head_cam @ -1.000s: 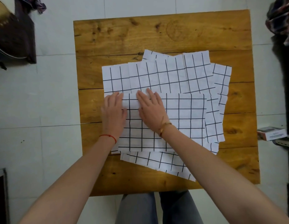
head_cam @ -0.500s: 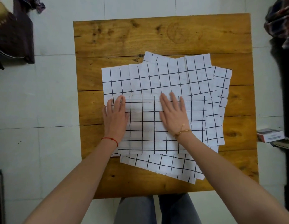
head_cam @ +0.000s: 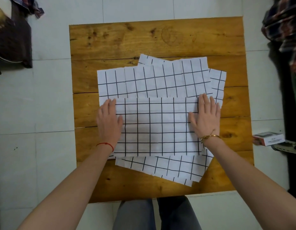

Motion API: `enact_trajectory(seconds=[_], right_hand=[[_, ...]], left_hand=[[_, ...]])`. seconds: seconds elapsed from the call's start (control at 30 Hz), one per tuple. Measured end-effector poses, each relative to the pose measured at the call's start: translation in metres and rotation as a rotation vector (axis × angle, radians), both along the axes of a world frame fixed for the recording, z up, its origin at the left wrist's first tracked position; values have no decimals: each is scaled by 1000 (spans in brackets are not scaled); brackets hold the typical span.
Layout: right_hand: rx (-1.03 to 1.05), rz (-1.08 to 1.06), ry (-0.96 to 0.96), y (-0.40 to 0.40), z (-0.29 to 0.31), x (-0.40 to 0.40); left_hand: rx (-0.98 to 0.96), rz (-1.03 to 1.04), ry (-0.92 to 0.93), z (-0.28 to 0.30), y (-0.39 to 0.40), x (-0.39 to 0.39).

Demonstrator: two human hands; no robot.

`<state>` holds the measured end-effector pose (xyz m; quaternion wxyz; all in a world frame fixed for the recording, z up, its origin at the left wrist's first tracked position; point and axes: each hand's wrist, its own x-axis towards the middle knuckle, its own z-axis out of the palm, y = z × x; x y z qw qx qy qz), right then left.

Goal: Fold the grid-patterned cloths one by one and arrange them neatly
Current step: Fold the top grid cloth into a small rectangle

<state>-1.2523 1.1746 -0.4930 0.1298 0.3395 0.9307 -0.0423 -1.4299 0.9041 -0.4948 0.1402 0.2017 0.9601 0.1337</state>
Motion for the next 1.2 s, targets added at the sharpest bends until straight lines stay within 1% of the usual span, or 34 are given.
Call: enact_trajectory(seconds=[0.07, 0.13, 0.2, 0.3, 0.4, 0.47, 0.53, 0.7, 0.83, 0.9, 1.07, 1.2], right_hand=[[-18, 74, 49, -11, 6, -7], [-72, 202, 86, -26, 9, -14], [-126, 331, 109, -40, 8, -20], [-160, 429, 66, -59, 6, -29], [-147, 418, -2, -70, 4, -35], [-149, 396, -12, -74, 2, -37], [-155, 386, -6, -74, 0, -38], [-172, 400, -8, -75, 0, -40], [-172, 382, -14, -79, -1, -41], [-170, 382, -18, -80, -1, -42], [-180, 407, -45, -84, 0, -48], [-209, 423, -42, -92, 0, -54]], left_hand=[[82, 198, -7, 6, -1, 9], [110, 393, -98, 7, -5, 19], [113, 493, -185, 3, -11, 27], [144, 581, -251, -1, -15, 33], [148, 623, -321, -3, -16, 29], [162, 632, -374, -3, -16, 25], [203, 649, -429, -2, -17, 22], [326, 772, -521, 10, -20, 20], [341, 749, -690, 13, -29, 15], [365, 699, -745, 20, -32, 13], [449, 426, -789, 58, -29, 11], [404, 188, -809, 85, -25, 14]])
